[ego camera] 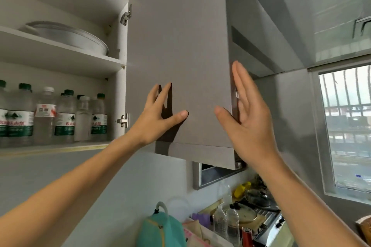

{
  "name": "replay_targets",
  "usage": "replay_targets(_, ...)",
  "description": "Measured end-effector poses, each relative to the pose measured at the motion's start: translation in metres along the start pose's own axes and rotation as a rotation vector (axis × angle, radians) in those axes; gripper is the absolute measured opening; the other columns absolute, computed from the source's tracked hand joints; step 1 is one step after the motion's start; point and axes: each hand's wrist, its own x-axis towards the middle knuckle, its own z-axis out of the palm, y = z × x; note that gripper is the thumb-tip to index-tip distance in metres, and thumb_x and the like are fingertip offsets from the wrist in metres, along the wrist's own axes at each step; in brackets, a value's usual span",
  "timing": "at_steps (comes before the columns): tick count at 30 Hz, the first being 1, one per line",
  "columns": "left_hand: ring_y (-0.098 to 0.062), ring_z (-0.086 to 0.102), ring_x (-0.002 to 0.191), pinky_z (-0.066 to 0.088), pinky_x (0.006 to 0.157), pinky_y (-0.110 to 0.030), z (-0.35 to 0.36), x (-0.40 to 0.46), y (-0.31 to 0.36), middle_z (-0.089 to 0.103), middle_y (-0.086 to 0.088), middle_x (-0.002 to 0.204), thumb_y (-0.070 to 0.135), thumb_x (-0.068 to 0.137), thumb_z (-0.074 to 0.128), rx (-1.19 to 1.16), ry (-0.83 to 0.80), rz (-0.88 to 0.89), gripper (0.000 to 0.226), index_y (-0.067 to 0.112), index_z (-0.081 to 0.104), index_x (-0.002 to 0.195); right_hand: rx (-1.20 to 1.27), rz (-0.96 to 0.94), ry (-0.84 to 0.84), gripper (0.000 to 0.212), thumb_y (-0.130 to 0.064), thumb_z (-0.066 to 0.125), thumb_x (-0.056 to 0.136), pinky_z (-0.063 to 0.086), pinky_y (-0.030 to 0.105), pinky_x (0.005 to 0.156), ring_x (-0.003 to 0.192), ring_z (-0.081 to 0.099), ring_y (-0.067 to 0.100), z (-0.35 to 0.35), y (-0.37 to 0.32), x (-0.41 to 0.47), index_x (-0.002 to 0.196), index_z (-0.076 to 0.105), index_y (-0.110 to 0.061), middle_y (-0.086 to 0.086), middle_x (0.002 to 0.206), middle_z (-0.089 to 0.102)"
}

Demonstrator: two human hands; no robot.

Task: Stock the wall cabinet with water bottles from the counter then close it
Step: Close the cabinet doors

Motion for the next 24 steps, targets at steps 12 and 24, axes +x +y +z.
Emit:
replay_targets(12, -0.02, 0.055, 0.129, 0.048, 0.103, -0.048, -0.145, -0.093, 0.042, 0.056, 0.0, 0.143, 0.044, 0.103, 0.049, -0.298, -0.007, -0.037, 0.049, 0.032, 0.043, 0.15, 0.838, 0.083, -0.254, 0.056, -0.019, 0.051, 0.099, 0.037, 0.025, 0.116, 0.143, 0.043, 0.007, 0.157, -0.052, -0.024, 0.153, 0.037, -0.016, -0.005, 0.153, 0.051)
replay_targets(24, 0.005, 0.065, 0.111, 0.052, 0.091, -0.025, -0.289, -0.156, 0.028, 0.07, 0.023, 0.121, 0.052, 0.103, 0.046, -0.114, 0.262, -0.282, 0.028, 0.049, 0.067, 0.12, 0.443, 0.017, -0.318, 0.071, -0.034, 0.069, 0.094, 0.01, 0.0, 0.108, 0.152, -0.005, -0.006, 0.326, -0.077, -0.032, 0.152, 0.03, -0.046, -0.022, 0.167, 0.005)
